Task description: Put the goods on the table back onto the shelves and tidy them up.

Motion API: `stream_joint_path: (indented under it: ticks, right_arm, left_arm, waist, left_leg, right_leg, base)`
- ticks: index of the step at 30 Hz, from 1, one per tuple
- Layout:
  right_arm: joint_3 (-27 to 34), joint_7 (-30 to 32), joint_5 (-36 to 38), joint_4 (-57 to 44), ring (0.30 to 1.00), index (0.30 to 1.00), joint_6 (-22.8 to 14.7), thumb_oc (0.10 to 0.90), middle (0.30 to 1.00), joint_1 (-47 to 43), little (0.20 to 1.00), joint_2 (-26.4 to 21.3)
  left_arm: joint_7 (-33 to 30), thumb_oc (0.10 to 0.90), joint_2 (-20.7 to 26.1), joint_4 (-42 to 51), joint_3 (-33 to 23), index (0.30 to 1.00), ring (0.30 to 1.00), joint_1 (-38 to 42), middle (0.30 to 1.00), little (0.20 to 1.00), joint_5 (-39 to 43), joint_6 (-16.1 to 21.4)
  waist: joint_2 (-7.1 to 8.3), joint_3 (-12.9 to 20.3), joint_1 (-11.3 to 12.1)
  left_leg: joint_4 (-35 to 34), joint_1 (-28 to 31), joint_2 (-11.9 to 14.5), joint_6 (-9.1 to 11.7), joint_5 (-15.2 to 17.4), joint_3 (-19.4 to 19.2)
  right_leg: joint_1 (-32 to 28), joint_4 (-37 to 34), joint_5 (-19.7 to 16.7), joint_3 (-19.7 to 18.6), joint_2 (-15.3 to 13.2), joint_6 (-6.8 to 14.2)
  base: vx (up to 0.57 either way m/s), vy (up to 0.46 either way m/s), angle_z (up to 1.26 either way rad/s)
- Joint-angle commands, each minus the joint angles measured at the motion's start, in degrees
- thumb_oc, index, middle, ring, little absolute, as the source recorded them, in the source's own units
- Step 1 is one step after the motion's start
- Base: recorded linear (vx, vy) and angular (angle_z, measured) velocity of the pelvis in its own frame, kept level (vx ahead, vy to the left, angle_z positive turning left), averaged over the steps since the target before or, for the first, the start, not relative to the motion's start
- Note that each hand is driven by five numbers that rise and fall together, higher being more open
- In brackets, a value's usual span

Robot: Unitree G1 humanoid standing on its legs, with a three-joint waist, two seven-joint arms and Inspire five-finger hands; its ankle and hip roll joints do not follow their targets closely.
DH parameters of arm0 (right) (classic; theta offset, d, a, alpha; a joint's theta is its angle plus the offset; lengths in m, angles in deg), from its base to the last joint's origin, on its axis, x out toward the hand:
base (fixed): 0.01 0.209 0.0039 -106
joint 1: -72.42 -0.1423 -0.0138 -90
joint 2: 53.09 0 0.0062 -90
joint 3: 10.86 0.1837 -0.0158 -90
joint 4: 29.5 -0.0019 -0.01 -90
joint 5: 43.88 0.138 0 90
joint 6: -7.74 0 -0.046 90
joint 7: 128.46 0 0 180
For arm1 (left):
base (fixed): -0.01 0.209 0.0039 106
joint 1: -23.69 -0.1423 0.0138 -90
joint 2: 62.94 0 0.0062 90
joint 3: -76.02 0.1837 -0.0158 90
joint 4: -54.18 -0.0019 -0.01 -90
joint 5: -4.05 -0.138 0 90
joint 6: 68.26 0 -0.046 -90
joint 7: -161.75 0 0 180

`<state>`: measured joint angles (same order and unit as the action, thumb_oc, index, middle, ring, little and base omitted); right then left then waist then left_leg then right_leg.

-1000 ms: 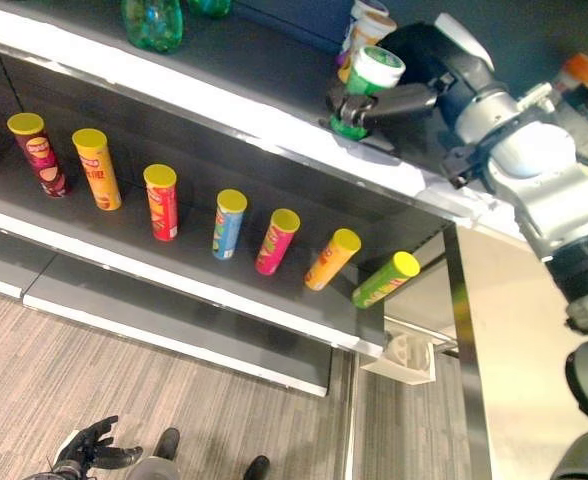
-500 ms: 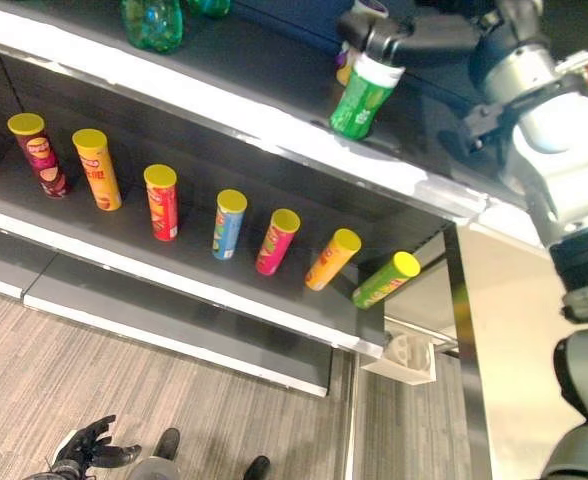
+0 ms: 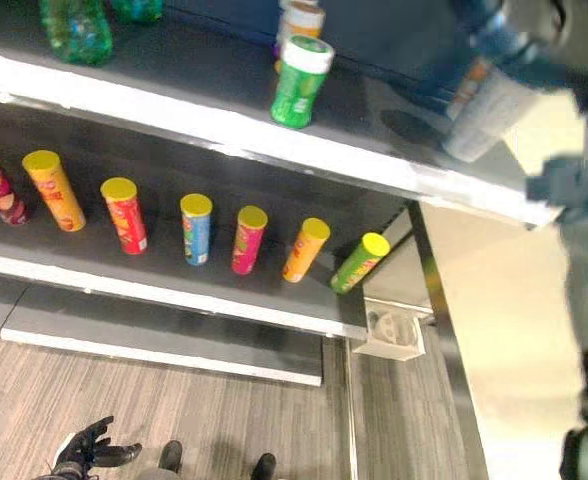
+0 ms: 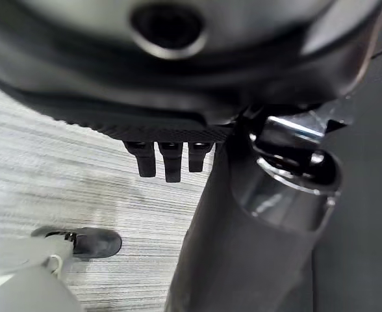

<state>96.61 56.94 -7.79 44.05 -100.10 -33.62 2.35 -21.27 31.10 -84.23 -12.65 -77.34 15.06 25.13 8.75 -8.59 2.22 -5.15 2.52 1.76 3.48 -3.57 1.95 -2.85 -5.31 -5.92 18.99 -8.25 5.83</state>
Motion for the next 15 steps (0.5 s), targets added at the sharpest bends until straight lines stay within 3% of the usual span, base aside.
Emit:
stream_joint_path:
  ticks: [1,4,6,10,12,15]
  right_arm:
    - [-1.3,-3.2,3.1,1.3,0.9,0.9,-0.8,0.8,0.9,-4.7,0.9,-0.7]
    - [-1.9,-7.3,5.4,-1.2,0.9,0.9,1.1,0.8,0.9,0.3,0.9,3.8]
    - [-6.0,-14.4,9.8,-4.0,0.9,0.9,3.7,0.8,0.9,4.9,0.9,6.3]
    - [-6.4,-19.1,12.0,-4.4,0.9,0.9,6.6,0.8,0.9,11.0,0.9,7.9]
    - [-7.1,-24.0,12.6,-4.1,0.9,0.9,10.2,0.8,0.9,18.8,0.9,8.9]
    - [-7.6,-26.0,11.3,-2.3,0.9,0.9,12.2,0.8,0.9,23.0,0.9,8.4]
  left_arm:
    - [0.9,0.8,2.8,2.6,1.1,0.9,0.9,2.3,0.9,0.9,-2.5,1.9]
    - [1.9,0.8,3.2,3.5,1.2,0.9,0.9,2.4,0.9,0.9,-3.6,2.1]
    - [3.4,0.8,3.9,4.8,1.5,0.9,0.9,2.7,0.9,0.9,-5.3,2.2]
    - [4.6,0.8,4.0,5.2,1.2,0.9,0.9,3.1,0.9,0.9,-6.2,2.3]
    - [5.6,0.8,3.8,5.3,0.7,0.9,0.9,2.8,0.9,0.9,-7.8,2.4]
    - [6.1,0.8,3.5,5.1,0.3,0.9,0.9,2.6,0.9,0.9,-8.1,2.4]
  waist:
    - [0.44,4.1,1.1]
    - [-0.55,4.2,0.2]
    - [-1.83,4.6,-1.0]
    - [-2.43,4.9,-1.9]
    - [-2.81,4.9,-3.0]
    - [-2.8,5.0,-3.4]
  left_leg:
    - [0.2,1.6,2.6,1.7,6.1,-6.7]
    - [0.2,2.2,2.8,1.7,6.2,-7.6]
    - [0.1,3.1,3.0,1.8,6.1,-9.2]
    - [0.1,3.3,3.4,2.1,6.0,-9.8]
    - [0.1,3.4,3.7,2.4,5.9,-10.2]
    - [0.1,3.4,3.7,2.5,5.8,-10.5]
  right_leg:
    - [-1.3,2.3,2.8,-0.4,-4.1,5.8]
    - [-1.2,1.9,2.8,-1.3,-4.0,5.6]
    - [-1.3,1.2,2.5,-2.7,-3.8,5.5]
    - [-1.2,0.9,2.5,-3.2,-3.5,5.3]
    - [-1.3,0.8,2.5,-3.3,-3.3,5.2]
    - [-1.2,0.7,2.5,-3.4,-3.3,5.2]
  base:
    - [-0.03,0.001,-0.3]
    - [-0.03,-0.018,-0.34]
    - [-0.04,-0.032,-0.45]
    - [-0.01,-0.019,-0.18]
    - [-0.01,-0.013,0.02]
    - [0.0,0.0,0.0]
